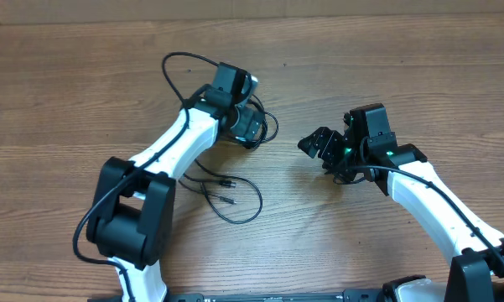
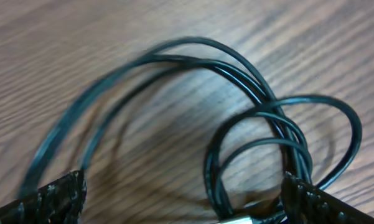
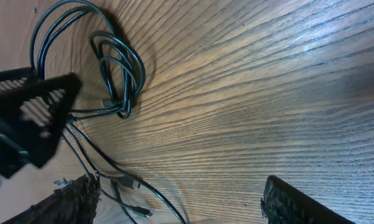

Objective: Untangle cables

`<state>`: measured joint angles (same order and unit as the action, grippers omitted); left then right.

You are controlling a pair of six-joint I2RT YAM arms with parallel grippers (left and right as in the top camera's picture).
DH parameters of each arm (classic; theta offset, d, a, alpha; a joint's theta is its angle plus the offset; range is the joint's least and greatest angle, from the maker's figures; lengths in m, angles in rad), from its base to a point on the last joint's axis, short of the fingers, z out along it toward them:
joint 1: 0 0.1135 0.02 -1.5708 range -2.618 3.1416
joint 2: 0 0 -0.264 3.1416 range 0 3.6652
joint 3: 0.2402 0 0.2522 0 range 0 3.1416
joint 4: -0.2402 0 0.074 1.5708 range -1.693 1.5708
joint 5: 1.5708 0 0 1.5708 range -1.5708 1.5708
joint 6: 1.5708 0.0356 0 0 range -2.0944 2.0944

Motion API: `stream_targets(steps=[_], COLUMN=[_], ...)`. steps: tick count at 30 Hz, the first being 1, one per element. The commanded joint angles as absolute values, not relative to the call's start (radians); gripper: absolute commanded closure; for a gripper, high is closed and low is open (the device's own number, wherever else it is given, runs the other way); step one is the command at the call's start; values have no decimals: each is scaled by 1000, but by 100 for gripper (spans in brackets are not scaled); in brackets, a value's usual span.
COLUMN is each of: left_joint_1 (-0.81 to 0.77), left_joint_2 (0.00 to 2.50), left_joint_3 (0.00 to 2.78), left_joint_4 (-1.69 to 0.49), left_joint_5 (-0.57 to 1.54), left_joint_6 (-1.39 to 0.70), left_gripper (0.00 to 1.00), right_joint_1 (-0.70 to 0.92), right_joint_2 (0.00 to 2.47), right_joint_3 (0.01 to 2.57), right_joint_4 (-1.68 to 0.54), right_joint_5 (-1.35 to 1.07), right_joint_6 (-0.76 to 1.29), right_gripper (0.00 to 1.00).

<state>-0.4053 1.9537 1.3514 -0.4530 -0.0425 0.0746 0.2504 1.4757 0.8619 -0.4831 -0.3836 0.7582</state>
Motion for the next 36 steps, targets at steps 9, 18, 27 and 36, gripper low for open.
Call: stream_targets(steps=[9, 18, 27, 36], left_joint_1=[-439, -404, -406, -405], left_joint_2=[2029, 2035, 2085, 2120], left_joint_3=[1362, 1362, 1362, 1362], left_joint_4=[-349, -370, -397, -397], left_joint_5=[-80, -84, -25, -19], left_joint_6=[131, 132, 135, 135], left_gripper=[0, 5, 0, 15], right_joint_1=[253, 253, 253, 253], right_joint_2=[1467, 1467, 1467, 1467], right_joint_3=[871, 871, 871, 871], right_joint_4=[-494, -503, -500, -479], right_joint_5=[-367, -367, -367, -366], right_joint_6=[750, 750, 751, 751], right_gripper=[18, 17, 17, 16])
